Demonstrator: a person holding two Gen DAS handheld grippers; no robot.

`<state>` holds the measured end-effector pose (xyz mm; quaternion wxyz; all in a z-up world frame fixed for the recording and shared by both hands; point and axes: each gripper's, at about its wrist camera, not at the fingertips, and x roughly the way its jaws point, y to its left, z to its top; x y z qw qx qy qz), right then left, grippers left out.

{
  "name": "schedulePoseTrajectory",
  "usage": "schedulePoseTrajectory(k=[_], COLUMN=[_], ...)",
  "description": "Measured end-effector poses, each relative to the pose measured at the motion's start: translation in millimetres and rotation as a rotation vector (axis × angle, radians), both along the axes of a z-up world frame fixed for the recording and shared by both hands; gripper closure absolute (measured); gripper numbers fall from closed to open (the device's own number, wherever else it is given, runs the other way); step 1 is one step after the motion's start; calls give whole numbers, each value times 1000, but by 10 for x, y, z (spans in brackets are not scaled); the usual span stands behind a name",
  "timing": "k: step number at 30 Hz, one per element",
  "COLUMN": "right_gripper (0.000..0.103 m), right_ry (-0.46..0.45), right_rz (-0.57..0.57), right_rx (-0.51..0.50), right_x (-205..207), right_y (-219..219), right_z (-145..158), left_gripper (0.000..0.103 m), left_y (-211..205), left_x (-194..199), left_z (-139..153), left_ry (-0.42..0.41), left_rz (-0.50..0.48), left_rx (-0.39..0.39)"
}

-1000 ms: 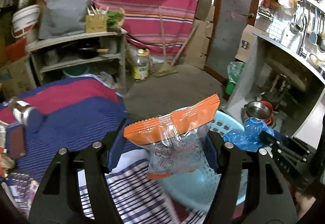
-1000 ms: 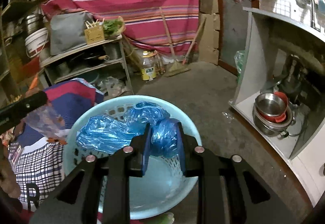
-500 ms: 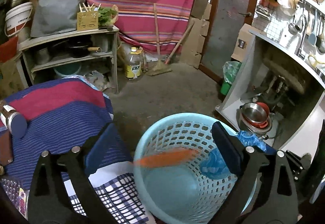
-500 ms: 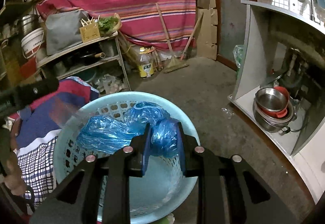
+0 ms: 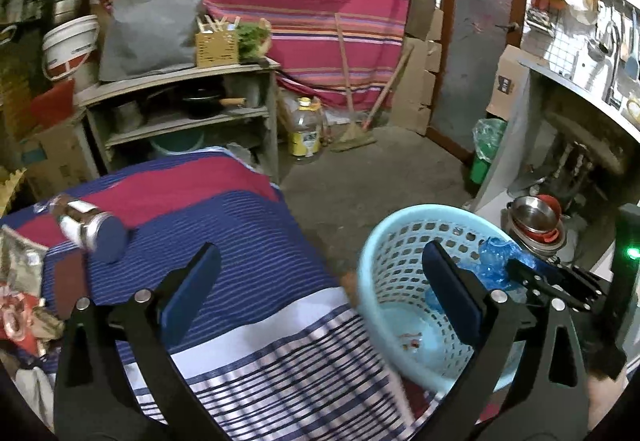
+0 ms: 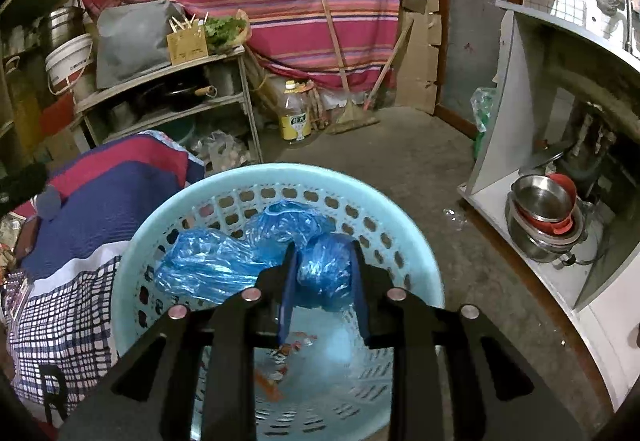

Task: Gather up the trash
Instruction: 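Carry both bags to the light-blue basket and open both tools to drop them, then move both tools back over the table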

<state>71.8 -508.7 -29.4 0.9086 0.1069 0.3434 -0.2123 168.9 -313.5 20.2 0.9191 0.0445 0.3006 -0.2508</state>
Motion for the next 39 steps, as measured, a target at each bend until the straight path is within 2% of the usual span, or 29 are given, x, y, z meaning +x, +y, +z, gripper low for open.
schedulePoseTrajectory(k=[1,3,4,8,11,20,23,26,28,35,39], right_gripper=[68,42,36,28,23,22,22,14,14,14,14], right_ry=[6,10,9,29,6,-24,-26,-16,-13,-8,-2], right_rz=[-1,-12,-18,-34,-53,19,52,85,113,218,274], right_rx=[1,-9,-17,-20,-12,-45,-34,-42,-54,-84,-84], right_x=[19,35,23,28,-33,35,101,160,197,298,361], right_y=[17,60,72,112,174,833,1105,1358,1549,2134,2427], right_z=[-9,-29,-36,-70,-20,84,64,17,-3,-53,-91], left_gripper=[6,6,6,6,6,6,6,6,6,6,6], left_y=[64,245,306,684,952,2120,2490,2816,3002,3420,3527], left_x=[-24,-88,-107,-146,-176,-191,-190,-163,-163,-192,-133], left_z=[24,78,92,131,142,29,-18,-117,-210,-471,-601], left_ry=[-12,-48,-58,-69,-72,-35,-18,19,34,79,107], left_rz=[9,34,42,101,138,322,384,437,450,482,503], left_rx=[3,9,10,27,34,37,65,102,120,125,118])
